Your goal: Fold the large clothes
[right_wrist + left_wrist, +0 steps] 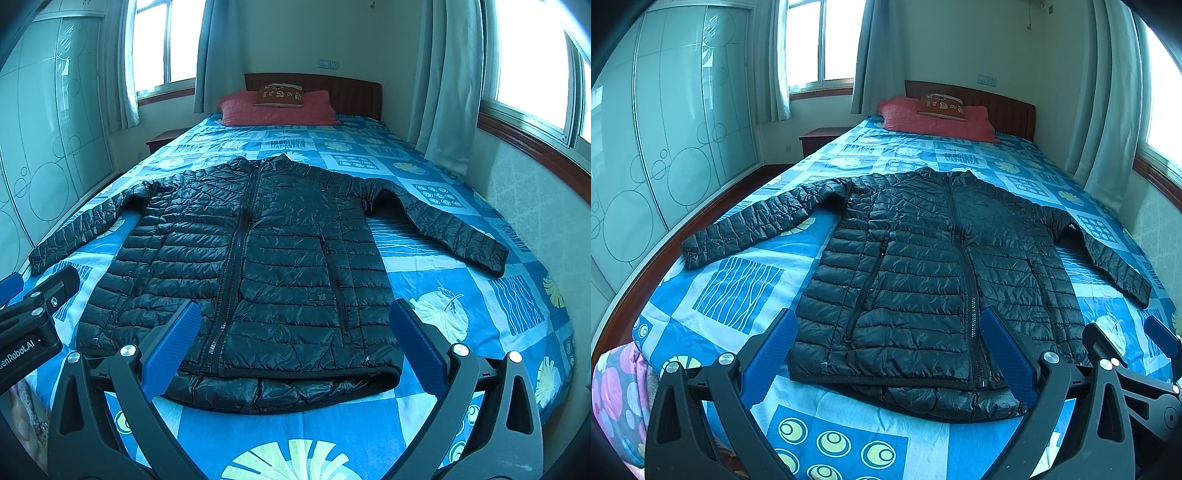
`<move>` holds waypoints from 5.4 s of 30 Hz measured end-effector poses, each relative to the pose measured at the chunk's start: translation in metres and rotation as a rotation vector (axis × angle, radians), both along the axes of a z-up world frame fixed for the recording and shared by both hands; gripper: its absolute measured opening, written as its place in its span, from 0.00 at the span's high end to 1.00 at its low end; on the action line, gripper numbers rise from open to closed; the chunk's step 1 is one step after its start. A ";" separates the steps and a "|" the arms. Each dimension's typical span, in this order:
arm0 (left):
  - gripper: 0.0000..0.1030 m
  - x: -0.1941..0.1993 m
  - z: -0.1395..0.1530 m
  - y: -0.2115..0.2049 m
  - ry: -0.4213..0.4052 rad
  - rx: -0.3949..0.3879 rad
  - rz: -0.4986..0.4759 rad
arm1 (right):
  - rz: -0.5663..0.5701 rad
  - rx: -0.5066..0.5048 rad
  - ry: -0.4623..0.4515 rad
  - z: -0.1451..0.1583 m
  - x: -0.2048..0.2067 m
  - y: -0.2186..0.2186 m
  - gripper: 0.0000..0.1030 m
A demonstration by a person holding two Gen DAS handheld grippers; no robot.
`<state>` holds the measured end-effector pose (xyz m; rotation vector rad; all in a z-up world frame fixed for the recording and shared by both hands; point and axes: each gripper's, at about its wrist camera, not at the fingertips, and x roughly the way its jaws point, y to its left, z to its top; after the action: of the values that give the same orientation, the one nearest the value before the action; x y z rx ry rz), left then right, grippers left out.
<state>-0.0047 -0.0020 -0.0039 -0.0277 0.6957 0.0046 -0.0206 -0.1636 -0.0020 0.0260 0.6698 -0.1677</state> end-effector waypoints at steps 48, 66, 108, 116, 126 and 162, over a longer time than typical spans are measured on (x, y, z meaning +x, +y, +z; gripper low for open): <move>0.04 0.133 -0.142 0.215 0.194 -0.101 0.597 | -0.731 0.830 -0.208 -0.159 0.076 -0.411 0.35; 0.04 0.158 -0.168 0.229 0.223 -0.041 0.688 | -0.835 0.607 -0.356 -0.146 0.132 -0.466 0.93; 0.04 0.157 -0.172 0.226 0.208 -0.021 0.689 | 0.378 0.260 0.013 -0.076 0.421 0.016 0.40; 0.04 0.157 -0.173 0.224 0.211 -0.005 0.691 | -0.157 0.198 0.135 -0.116 0.442 -0.217 0.86; 0.04 0.159 -0.173 0.222 0.213 0.004 0.691 | -0.061 0.216 0.055 -0.095 0.464 -0.238 0.79; 0.04 0.159 -0.174 0.227 0.226 -0.020 0.684 | -0.028 0.068 0.152 -0.156 0.456 -0.141 0.38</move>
<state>0.1547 0.2249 -0.1779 -0.2868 0.8838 0.6657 0.4352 -0.3047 -0.1580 0.0888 0.8267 -0.1747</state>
